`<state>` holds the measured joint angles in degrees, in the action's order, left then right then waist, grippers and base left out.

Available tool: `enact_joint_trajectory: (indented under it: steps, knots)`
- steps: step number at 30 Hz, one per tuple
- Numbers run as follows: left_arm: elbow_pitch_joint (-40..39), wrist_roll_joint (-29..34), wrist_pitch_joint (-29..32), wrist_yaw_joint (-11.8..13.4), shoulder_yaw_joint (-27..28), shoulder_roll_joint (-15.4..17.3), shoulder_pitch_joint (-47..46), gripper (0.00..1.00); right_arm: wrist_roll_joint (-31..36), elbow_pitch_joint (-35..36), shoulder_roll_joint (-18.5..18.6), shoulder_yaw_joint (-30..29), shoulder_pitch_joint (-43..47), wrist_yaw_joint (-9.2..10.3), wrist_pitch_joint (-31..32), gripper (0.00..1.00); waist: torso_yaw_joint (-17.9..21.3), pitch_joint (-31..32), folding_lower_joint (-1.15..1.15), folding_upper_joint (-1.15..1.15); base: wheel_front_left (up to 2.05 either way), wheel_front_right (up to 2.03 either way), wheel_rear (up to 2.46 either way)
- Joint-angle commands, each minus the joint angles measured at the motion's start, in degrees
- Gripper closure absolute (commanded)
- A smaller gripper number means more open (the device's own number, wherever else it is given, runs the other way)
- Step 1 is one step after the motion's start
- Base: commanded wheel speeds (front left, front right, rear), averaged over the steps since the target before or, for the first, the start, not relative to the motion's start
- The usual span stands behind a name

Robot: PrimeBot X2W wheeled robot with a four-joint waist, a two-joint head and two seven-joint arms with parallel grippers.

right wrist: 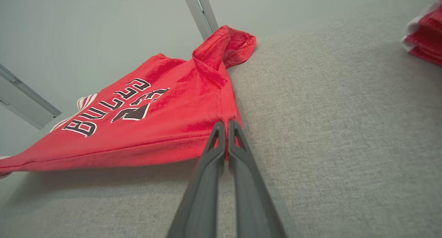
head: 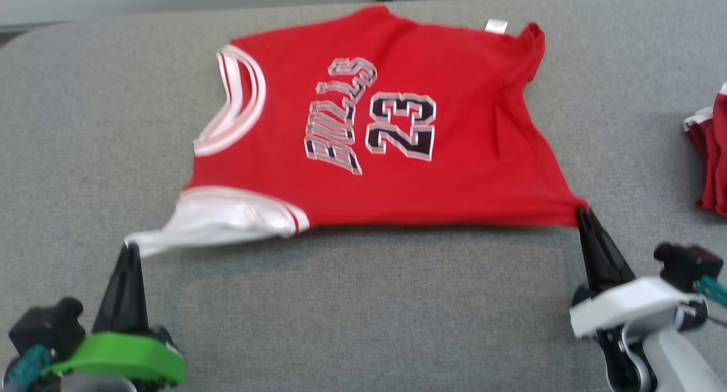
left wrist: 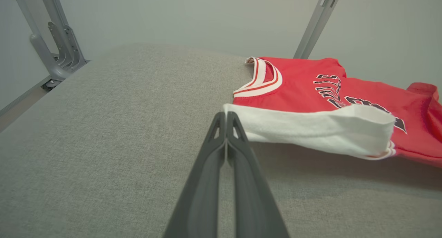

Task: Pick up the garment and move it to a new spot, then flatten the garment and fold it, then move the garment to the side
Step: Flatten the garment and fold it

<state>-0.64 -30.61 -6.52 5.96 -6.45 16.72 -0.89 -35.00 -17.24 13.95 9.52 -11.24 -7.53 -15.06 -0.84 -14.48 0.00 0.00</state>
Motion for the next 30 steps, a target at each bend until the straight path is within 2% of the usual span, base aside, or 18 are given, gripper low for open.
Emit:
enact_joint_trajectory:
  steps: [1,7,8,14,19,23,30]
  knots:
    - [-5.0,1.0,2.8,2.1,-0.3,0.8,5.1,1.00,1.1,2.1,-0.2,-1.4,4.5,0.09,0.0,1.00,-1.4,5.3,0.00,0.00,0.00,0.00,0.00]
    - [-18.5,2.1,11.9,6.6,-1.5,3.4,16.1,1.00,5.0,11.1,-3.0,-7.6,17.4,0.09,5.3,1.00,-1.8,8.9,0.00,0.00,0.00,0.00,0.00]
    - [-18.5,2.1,11.9,6.6,-1.5,3.4,16.1,1.00,5.0,11.1,-3.0,-7.6,17.4,0.09,5.3,1.00,-1.8,8.9,0.00,0.00,0.00,0.00,0.00]
    - [-28.0,3.6,20.2,10.2,-1.6,6.5,22.7,1.00,9.4,20.4,-7.0,-12.5,26.4,0.09,13.7,1.00,-1.7,10.5,0.00,0.00,0.00,0.00,0.00]
    - [-32.9,4.1,23.9,12.4,-1.2,7.6,25.6,1.00,13.3,25.6,-8.9,-14.7,30.6,0.09,20.1,1.00,-1.7,10.8,0.00,0.00,0.00,0.00,0.00]
    - [-33.8,3.9,24.8,12.7,-1.5,7.6,25.8,1.00,15.4,28.1,-9.9,-15.8,31.7,0.09,23.6,1.00,-1.8,10.4,0.00,0.00,0.00,0.00,0.00]
    - [-30.2,2.5,23.7,9.7,-3.3,7.2,21.0,1.00,17.4,28.4,-10.6,-14.1,27.7,0.08,27.0,1.00,-0.1,8.3,0.00,0.00,0.00,0.00,0.00]
